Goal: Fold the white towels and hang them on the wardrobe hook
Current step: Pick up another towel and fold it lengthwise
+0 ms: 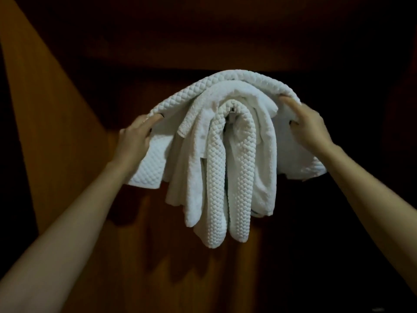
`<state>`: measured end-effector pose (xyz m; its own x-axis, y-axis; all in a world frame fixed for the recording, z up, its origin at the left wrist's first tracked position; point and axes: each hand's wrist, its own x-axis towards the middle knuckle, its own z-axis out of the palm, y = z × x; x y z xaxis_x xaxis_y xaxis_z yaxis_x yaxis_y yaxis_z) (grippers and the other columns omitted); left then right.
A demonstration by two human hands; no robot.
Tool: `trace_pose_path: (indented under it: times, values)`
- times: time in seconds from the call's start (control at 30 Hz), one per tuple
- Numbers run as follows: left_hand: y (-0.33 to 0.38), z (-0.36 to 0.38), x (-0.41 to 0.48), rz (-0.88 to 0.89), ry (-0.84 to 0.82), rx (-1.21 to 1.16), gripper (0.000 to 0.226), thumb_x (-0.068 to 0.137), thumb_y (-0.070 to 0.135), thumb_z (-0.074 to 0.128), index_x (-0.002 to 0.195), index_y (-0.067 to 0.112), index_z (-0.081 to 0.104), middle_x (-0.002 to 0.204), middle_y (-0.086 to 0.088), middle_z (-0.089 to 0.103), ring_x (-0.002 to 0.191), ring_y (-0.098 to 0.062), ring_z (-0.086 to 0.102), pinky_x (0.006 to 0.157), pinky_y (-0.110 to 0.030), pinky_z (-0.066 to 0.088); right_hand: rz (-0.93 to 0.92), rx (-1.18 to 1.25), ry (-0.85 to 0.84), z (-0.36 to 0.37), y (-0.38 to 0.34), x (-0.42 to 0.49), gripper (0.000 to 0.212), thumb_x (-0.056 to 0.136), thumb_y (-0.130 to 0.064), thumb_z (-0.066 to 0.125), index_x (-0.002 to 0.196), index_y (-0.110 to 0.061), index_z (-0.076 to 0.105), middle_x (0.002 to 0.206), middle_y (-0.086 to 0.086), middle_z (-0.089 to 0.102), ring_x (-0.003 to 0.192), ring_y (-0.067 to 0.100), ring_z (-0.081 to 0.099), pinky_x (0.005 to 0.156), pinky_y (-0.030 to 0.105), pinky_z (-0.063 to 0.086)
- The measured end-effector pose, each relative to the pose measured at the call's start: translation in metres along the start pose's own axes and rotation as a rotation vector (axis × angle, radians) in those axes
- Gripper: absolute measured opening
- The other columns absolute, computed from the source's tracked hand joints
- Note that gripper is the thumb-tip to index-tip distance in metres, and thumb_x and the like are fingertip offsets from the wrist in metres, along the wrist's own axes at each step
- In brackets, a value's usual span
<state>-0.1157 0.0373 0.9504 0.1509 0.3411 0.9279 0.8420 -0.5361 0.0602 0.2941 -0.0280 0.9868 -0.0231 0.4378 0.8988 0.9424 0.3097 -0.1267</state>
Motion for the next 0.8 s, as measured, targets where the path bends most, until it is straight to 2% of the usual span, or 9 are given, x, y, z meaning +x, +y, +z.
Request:
trace_pose_path:
  times: [0.13,0.2,0.27,0.4,0.5,0.57,0.63,0.73,0.8]
  values:
    - [0.011,0.020,-0.038,0.005,-0.152,-0.025,0.057,0.090,0.006,0.055,0.136,0.034,0.037,0.131,-0.011,0.048,0.103,-0.039,0.059,0.081,-0.049,0.051,-0.007,0.119,-0.123,0.010,0.002,-0.018,0.073,0.088,0.003,0.048,0.146,-0.038,0.033,0.150,0.004,0.040,0.133,0.025,0.043,0.099,0.027,0.036]
    - [0.018,0.036,-0.064,-0.049,-0.229,-0.088,0.057,0.092,0.011,0.054,0.134,0.040,0.030,0.126,-0.013,0.047,0.100,-0.040,0.057,0.081,-0.049,0.050,0.027,0.220,-0.186,0.021,0.002,-0.034,0.078,0.088,-0.001,0.058,0.149,-0.041,0.028,0.153,-0.001,0.037,0.136,0.019,0.040,0.105,0.028,0.034]
    - [0.022,0.048,-0.087,-0.114,-0.268,-0.135,0.060,0.092,0.008,0.051,0.140,0.038,0.032,0.121,-0.016,0.052,0.102,-0.037,0.054,0.085,-0.047,0.048,0.073,0.304,-0.208,0.026,0.000,-0.046,0.083,0.089,-0.007,0.063,0.150,-0.045,0.023,0.153,-0.004,0.035,0.136,0.014,0.037,0.107,0.031,0.034]
    - [0.039,0.046,-0.119,-0.138,-0.193,-0.205,0.061,0.086,-0.001,0.054,0.140,0.024,0.043,0.093,-0.014,0.061,0.087,-0.031,0.055,0.074,-0.037,0.044,0.193,0.429,-0.187,0.026,-0.003,-0.084,0.084,0.087,-0.002,0.063,0.150,-0.041,0.024,0.149,-0.015,0.031,0.134,0.003,0.033,0.110,0.033,0.036]
    - [0.060,0.036,-0.132,-0.182,-0.104,-0.237,0.061,0.085,-0.002,0.057,0.139,0.025,0.045,0.096,-0.017,0.063,0.088,-0.032,0.059,0.072,-0.032,0.040,0.276,0.469,-0.171,0.025,-0.004,-0.121,0.075,0.089,0.004,0.057,0.148,-0.037,0.034,0.146,-0.012,0.041,0.129,0.009,0.047,0.102,0.035,0.048]
    - [0.080,0.030,-0.141,-0.207,-0.016,-0.266,0.063,0.086,-0.002,0.057,0.137,0.031,0.038,0.100,-0.019,0.063,0.090,-0.032,0.060,0.071,-0.031,0.039,0.342,0.473,-0.138,0.021,-0.007,-0.142,0.067,0.092,0.002,0.055,0.146,-0.033,0.038,0.137,-0.004,0.052,0.118,0.016,0.057,0.090,0.028,0.053]
    - [0.099,0.028,-0.147,-0.226,0.043,-0.305,0.065,0.089,0.001,0.056,0.138,0.036,0.031,0.105,-0.019,0.064,0.093,-0.033,0.060,0.073,-0.032,0.042,0.403,0.483,-0.097,0.018,-0.009,-0.154,0.067,0.094,-0.007,0.058,0.150,-0.032,0.031,0.131,-0.001,0.053,0.115,0.014,0.055,0.091,0.027,0.049]
    - [0.115,0.029,-0.148,-0.310,0.018,-0.310,0.068,0.093,0.009,0.053,0.146,0.032,0.017,0.088,-0.019,0.068,0.078,-0.038,0.065,0.068,-0.039,0.049,0.506,0.570,-0.099,0.015,-0.018,-0.146,0.077,0.094,-0.018,0.062,0.155,-0.029,0.015,0.138,0.003,0.047,0.117,0.008,0.048,0.090,0.024,0.043]
    - [0.118,0.034,-0.145,-0.351,-0.040,-0.284,0.067,0.095,0.012,0.051,0.151,0.024,0.016,0.081,-0.019,0.068,0.072,-0.038,0.064,0.063,-0.038,0.049,0.504,0.609,-0.110,0.015,-0.026,-0.133,0.078,0.094,-0.018,0.061,0.155,-0.028,0.014,0.131,-0.006,0.049,0.109,0.002,0.051,0.086,0.021,0.045]
